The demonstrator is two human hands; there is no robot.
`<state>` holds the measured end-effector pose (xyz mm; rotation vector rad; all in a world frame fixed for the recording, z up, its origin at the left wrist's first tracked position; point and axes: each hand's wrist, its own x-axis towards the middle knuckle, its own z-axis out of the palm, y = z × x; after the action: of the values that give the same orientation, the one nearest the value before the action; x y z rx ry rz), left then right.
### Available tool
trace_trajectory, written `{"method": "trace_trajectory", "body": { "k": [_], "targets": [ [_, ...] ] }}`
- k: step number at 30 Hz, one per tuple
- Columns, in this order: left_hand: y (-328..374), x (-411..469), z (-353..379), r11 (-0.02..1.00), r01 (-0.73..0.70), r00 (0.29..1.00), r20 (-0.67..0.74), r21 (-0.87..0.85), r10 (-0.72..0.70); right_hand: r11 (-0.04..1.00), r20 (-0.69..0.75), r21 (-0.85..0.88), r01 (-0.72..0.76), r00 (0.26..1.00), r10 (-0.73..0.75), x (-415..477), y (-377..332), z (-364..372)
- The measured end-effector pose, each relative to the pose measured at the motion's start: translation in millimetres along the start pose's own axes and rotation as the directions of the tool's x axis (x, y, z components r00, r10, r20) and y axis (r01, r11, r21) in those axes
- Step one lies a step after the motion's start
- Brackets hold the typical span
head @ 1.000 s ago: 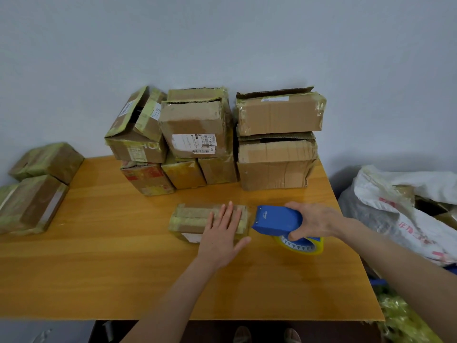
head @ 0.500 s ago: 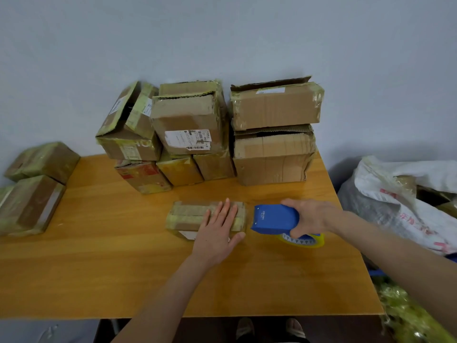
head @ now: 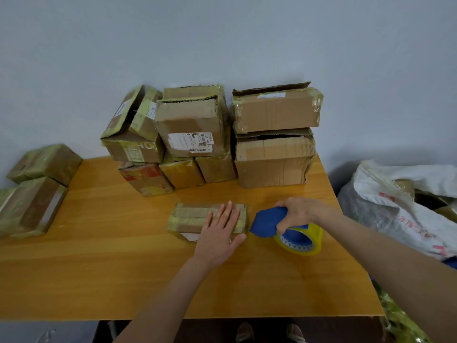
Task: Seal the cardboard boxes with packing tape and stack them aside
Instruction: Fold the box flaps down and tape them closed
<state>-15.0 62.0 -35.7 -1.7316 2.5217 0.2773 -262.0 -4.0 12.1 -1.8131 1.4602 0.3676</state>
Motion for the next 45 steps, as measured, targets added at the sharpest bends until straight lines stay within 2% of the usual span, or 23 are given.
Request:
{"method": "trace_trajectory", "body": {
  "k": [4, 7, 10, 12, 15, 17, 19, 21, 26, 34, 37, 39, 40, 41, 42, 43, 44, 45],
  "targets": [
    [4.4, -0.8, -7.8, 0.994, 0.035, 0.999, -0.023, -0.103, -0.038, 0.996, -0.137, 0.084, -0.026, 0.99, 0.038, -6.1, 7.8, -0.7],
    [20.0, 8.4, -13.8, 0.966, 0.175, 0.973, -0.119, -0.188, -0.199, 0.973, -0.252, 0.228, -0.02, 0.965, 0.079, -8.9, 2.8, -1.8],
    [35.7, 17.9, -12.1, 0.922, 0.349, 0.916, -0.147, -0.169, -0.374, 0.927, -0.334, 0.374, 0.006, 0.934, 0.129, -8.1, -4.0, 5.4],
    [35.6, 16.2, -10.0, 0.942, 0.317, 0.935, -0.128, -0.114, -0.33, 0.901, -0.346, 0.433, 0.015, 0.926, 0.151, -6.7, -3.7, 10.5],
    [18.7, 5.4, -8.0, 0.994, 0.074, 0.986, -0.146, -0.083, -0.086, 0.868, -0.34, 0.495, 0.028, 0.926, 0.164, -4.9, -2.5, 13.7],
    [5.4, -4.8, -11.9, 0.998, -0.022, 0.997, -0.074, -0.062, 0.017, 0.832, -0.341, 0.554, 0.038, 0.922, 0.185, -3.8, -3.1, 14.5],
    [-5.5, -11.1, -16.5, 0.999, -0.004, 1.0, -0.018, -0.04, 0.003, 0.789, -0.336, 0.613, 0.05, 0.92, 0.203, -4.6, -4.5, 14.3],
    [-10.2, -13.7, -21.6, 0.995, 0.006, 1.0, 0.026, -0.095, -0.003, 0.751, -0.321, 0.658, 0.057, 0.923, 0.211, -5.1, -5.8, 13.2],
    [-28.2, -8.2, -31.3, 0.979, -0.138, 0.981, 0.117, -0.152, 0.156, 0.705, -0.268, 0.705, 0.073, 0.948, 0.17, -13.4, -9.9, 5.6],
    [-49.2, -4.3, -28.9, 0.979, -0.083, 0.992, 0.075, -0.186, 0.098, 0.646, -0.233, 0.751, 0.139, 0.97, 0.062, -26.3, -4.1, -11.3],
    [-44.9, -1.2, -36.0, 0.989, -0.072, 0.995, 0.063, -0.128, 0.08, 0.625, -0.236, 0.759, 0.183, 0.972, 0.001, -35.0, -6.4, -18.7],
    [-38.2, -0.1, -49.2, 0.982, -0.014, 0.999, -0.048, -0.189, 0.005, 0.624, -0.243, 0.75, 0.219, 0.969, -0.049, -40.8, -9.2, -24.8],
    [-33.5, 0.6, -58.4, 0.946, 0.044, 0.988, -0.124, -0.322, -0.088, 0.629, -0.246, 0.741, 0.236, 0.966, -0.073, -43.5, -10.9, -27.8],
    [-28.9, 1.7, -68.3, 0.846, 0.111, 0.964, -0.152, -0.521, -0.219, 0.636, -0.248, 0.729, 0.253, 0.964, -0.099, -46.2, -12.8, -30.4],
    [-23.3, 3.0, -79.0, 0.652, 0.161, 0.937, -0.094, -0.74, -0.338, 0.644, -0.249, 0.716, 0.268, 0.961, -0.123, -48.3, -14.6, -32.4],
    [-17.1, 4.9, -88.9, 0.373, 0.183, 0.924, 0.03, -0.909, -0.382, 0.654, -0.248, 0.703, 0.279, 0.958, -0.143, -50.3, -16.7, -34.1],
    [-10.8, 6.7, -97.6, 0.113, 0.202, 0.918, 0.148, -0.973, -0.368, 0.661, -0.246, 0.692, 0.289, 0.956, -0.16, -51.7, -18.7, -35.2],
    [-6.5, 8.1, -103.8, -0.045, 0.222, 0.913, 0.224, -0.974, -0.342, 0.667, -0.243, 0.684, 0.295, 0.954, -0.173, -52.6, -21.0, -36.0]
  ]
}}
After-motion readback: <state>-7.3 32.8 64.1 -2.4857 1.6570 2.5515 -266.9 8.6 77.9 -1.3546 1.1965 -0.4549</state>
